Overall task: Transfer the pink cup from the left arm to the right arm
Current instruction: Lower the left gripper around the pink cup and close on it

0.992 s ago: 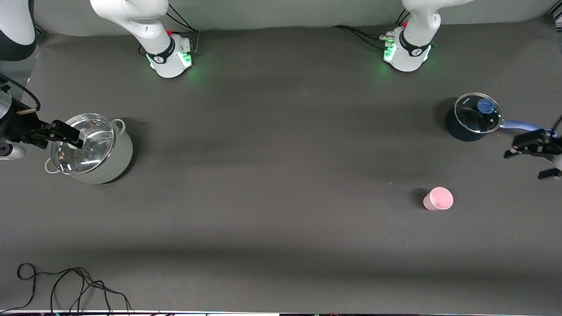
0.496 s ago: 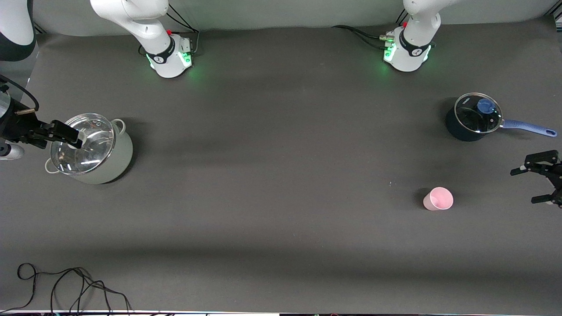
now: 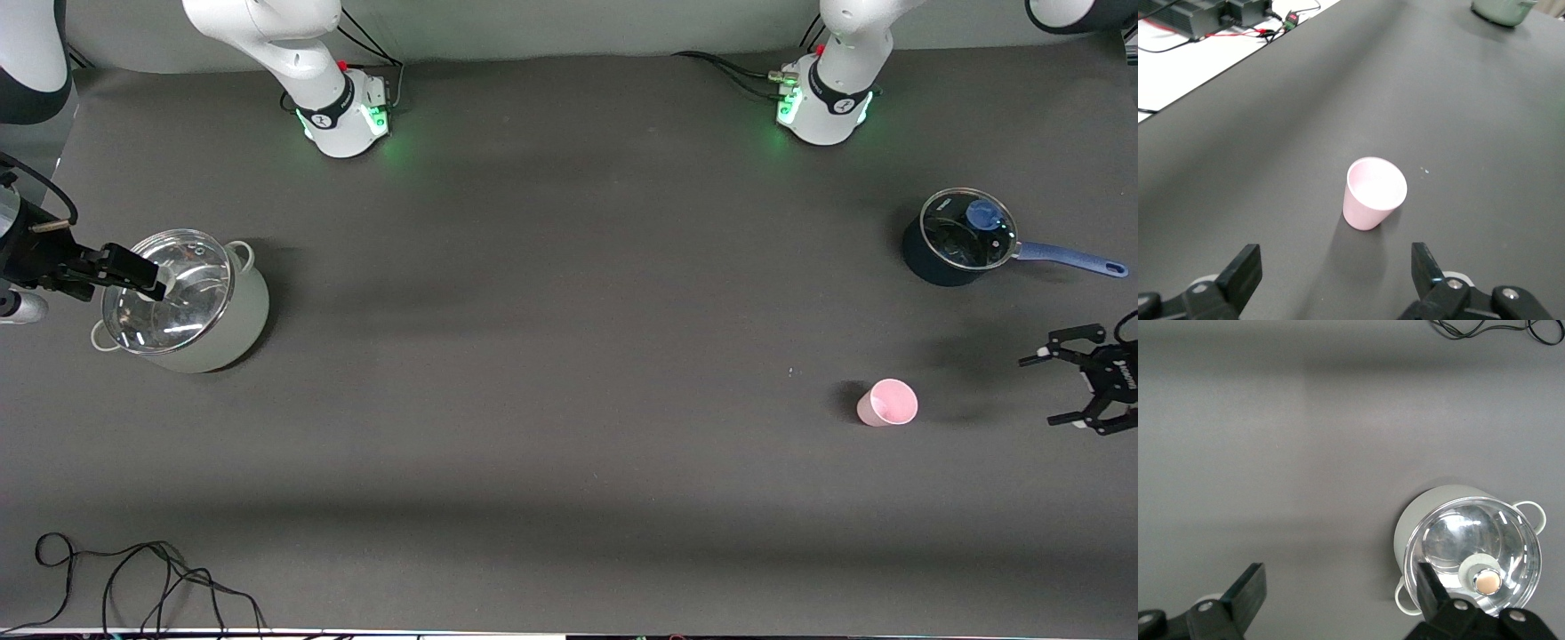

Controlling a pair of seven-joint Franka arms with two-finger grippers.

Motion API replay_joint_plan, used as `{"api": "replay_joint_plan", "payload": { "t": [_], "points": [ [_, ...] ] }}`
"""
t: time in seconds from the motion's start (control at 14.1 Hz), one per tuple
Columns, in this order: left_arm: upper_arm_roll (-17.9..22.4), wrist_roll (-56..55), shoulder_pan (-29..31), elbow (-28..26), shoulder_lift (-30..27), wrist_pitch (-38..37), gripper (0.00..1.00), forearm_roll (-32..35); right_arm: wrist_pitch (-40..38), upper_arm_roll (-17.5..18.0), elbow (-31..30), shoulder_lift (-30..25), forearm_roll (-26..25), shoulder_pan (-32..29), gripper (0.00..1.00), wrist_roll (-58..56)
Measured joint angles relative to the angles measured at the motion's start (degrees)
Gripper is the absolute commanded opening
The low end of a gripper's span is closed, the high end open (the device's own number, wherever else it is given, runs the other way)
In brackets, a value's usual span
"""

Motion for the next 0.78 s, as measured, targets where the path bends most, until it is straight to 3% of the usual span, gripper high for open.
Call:
{"api": "replay_joint_plan", "payload": {
  "t": [0.5, 0.78],
  "points": [
    [-0.01, 30.61, 3.89, -8.84, 8.69, 0.01, 1.0, -14.97, -0.01, -0.02, 0.0, 0.0, 0.0, 0.0, 1.0, -0.01],
    [-1.02, 34.1, 3.78, -10.45, 11.28, 1.59, 1.0, -17.09, -0.01, -0.02, 0.0, 0.0, 0.0, 0.0, 1.0, -0.01]
  ]
}}
